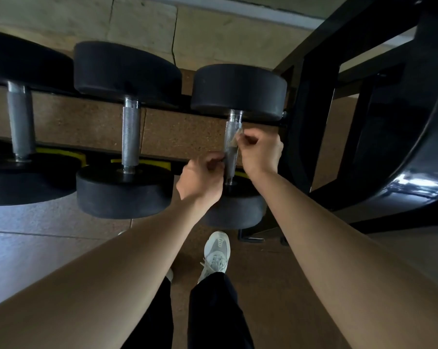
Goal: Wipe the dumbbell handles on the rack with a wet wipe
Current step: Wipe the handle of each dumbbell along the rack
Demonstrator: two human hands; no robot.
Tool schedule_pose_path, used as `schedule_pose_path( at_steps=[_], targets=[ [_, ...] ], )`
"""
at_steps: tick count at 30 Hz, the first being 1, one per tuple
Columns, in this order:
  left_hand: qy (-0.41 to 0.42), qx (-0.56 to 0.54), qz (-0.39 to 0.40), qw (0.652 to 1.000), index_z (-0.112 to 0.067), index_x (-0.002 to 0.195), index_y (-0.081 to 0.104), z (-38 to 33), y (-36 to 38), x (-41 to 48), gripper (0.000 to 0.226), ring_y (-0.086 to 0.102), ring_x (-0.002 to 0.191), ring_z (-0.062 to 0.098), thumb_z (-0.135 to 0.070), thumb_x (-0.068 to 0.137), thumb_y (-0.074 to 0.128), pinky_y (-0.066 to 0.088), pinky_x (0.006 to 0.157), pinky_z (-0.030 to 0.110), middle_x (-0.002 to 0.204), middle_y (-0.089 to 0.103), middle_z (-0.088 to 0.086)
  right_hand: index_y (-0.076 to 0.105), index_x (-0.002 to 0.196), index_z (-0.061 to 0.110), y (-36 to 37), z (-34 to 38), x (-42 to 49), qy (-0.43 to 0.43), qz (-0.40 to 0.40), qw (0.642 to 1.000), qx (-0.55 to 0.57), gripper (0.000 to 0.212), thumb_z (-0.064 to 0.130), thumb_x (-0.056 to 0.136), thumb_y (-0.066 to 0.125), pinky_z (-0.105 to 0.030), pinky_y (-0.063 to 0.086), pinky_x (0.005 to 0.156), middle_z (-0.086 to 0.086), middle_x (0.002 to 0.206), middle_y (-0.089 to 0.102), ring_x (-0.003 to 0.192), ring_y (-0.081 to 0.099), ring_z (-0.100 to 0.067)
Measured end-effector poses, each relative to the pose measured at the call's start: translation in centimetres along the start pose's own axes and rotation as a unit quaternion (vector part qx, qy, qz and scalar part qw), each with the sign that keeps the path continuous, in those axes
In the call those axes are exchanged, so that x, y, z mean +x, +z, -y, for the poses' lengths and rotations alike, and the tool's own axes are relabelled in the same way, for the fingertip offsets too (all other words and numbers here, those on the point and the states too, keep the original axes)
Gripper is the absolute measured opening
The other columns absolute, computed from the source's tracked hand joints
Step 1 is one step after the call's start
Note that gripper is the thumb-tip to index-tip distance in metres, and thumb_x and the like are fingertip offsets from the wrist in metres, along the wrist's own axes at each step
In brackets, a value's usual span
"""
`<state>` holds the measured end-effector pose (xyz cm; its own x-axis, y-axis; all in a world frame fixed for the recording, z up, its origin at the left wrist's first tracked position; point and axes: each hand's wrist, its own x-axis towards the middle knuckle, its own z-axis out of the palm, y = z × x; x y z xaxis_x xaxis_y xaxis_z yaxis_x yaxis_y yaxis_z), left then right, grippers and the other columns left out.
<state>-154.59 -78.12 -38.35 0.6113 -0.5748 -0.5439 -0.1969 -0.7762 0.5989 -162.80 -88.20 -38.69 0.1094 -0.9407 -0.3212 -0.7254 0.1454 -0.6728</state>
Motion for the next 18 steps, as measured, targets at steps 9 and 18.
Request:
schedule_pose_path(
  at_steps=[9, 18],
  targets=[
    [-0.001, -0.016, 0.002, 1.000, -0.052, 0.112, 0.068, 0.3, 0.2, 0.0, 0.022, 0.067, 0.104, 0.011, -0.040, 0.094, 0.061, 0.057, 0.089, 0.040, 0.107, 0.072, -0.020, 0.080, 0.100, 0.021, -1.9, -3.7, -1.6, 0.038, 0.184, 0.977, -0.097, 0.011, 0.021, 0.091, 0.074, -0.024, 0.055, 0.082, 0.006, 0.102, 0.075, 0.097, 0.068, -0.011],
    [-0.002, -0.008, 0.004, 1.000, -0.050, 0.103, 0.068, 0.2, 0.2, 0.1, 0.012, 0.065, 0.097, 0.009, -0.042, 0.095, 0.063, 0.057, 0.087, 0.038, 0.080, 0.058, -0.027, 0.072, 0.116, 0.021, -1.5, -1.2, 1.2, 0.080, 0.108, 0.989, 0.056, 0.025, 0.014, 0.092, 0.073, -0.013, 0.050, 0.074, 0.007, 0.104, 0.071, 0.094, 0.067, -0.005]
  ],
)
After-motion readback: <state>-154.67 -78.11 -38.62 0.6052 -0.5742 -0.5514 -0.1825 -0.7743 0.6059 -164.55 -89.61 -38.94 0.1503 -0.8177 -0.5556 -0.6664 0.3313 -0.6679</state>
